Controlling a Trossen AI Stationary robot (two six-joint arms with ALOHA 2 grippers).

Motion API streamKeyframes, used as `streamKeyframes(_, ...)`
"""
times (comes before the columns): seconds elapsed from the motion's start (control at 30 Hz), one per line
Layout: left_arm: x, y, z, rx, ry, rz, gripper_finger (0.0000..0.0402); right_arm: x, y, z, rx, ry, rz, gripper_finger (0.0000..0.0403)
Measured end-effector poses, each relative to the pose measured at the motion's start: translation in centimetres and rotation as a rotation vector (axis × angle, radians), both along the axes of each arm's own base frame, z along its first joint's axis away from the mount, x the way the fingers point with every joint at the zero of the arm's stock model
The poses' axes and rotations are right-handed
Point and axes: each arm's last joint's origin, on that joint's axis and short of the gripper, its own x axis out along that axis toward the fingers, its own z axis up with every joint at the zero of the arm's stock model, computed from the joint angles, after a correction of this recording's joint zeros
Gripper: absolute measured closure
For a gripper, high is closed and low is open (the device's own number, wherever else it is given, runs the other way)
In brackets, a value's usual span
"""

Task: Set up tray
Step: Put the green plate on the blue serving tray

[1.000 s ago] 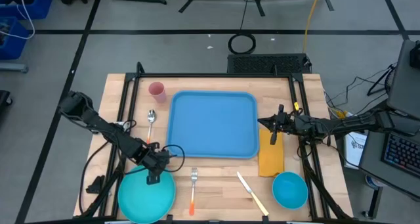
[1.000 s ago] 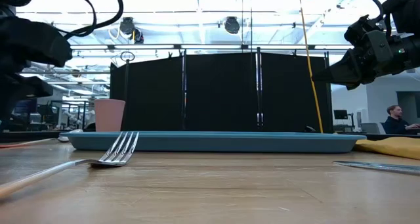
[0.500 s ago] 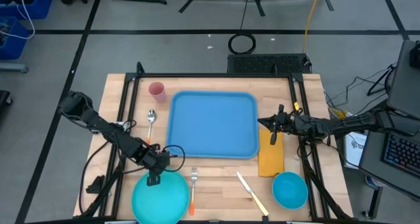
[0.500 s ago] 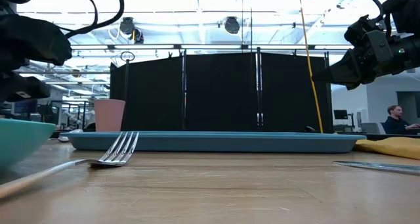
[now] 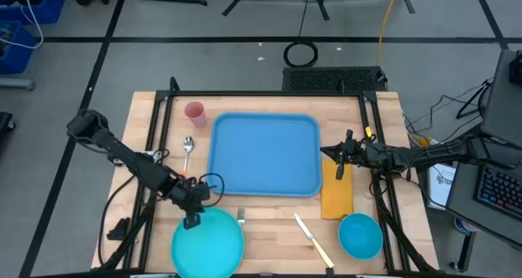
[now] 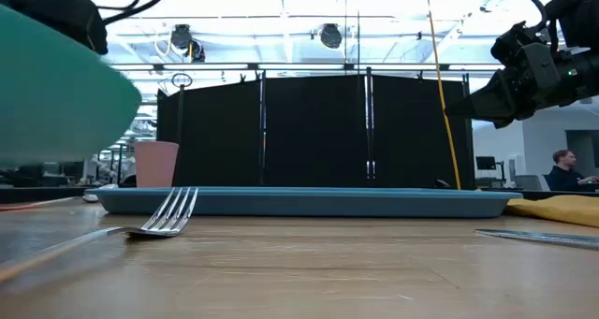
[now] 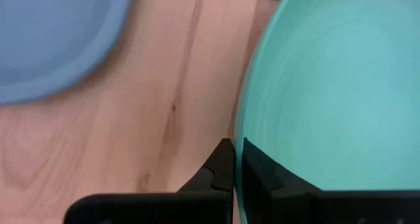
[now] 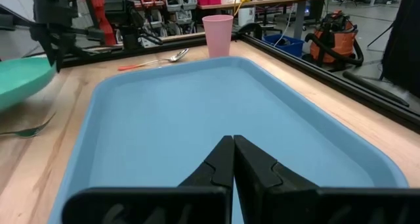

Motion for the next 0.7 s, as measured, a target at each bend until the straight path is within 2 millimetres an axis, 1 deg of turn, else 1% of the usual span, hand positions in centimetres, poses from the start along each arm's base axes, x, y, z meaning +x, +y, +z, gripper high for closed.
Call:
streamKeyframes(0.13, -0.2, 0.5, 1.0, 0.013, -0.068, 0.037, 0.0396, 0.0, 0.0, 0.0, 0.007, -0.001, -0.001, 0.0403)
streamKeyframes(0.3, -0.2, 1.5, 2.2, 0.031, -0.158, 0.134, 0.0396, 0.0, 0.0, 0.0, 0.020, -0.004, -0.004, 0.0403)
streamKeyframes(0.43, 0.0, 2.7, 2.8, 0.056, -0.207, 0.286, 0.0396, 0.0, 0.0, 0.0, 0.020, -0.004, -0.004, 0.0403)
streamKeyframes(0.6, 0.8, 4.4, 2.8, 0.072, -0.230, 0.508, 0.0396, 0.0, 0.0, 0.0, 0.020, -0.004, -0.004, 0.0403)
streamKeyframes(0.7, 1.3, 5.6, 2.7, 0.067, -0.227, 0.607, 0.0396, 0.0, 0.0, 0.0, 0.020, -0.004, -0.004, 0.0403)
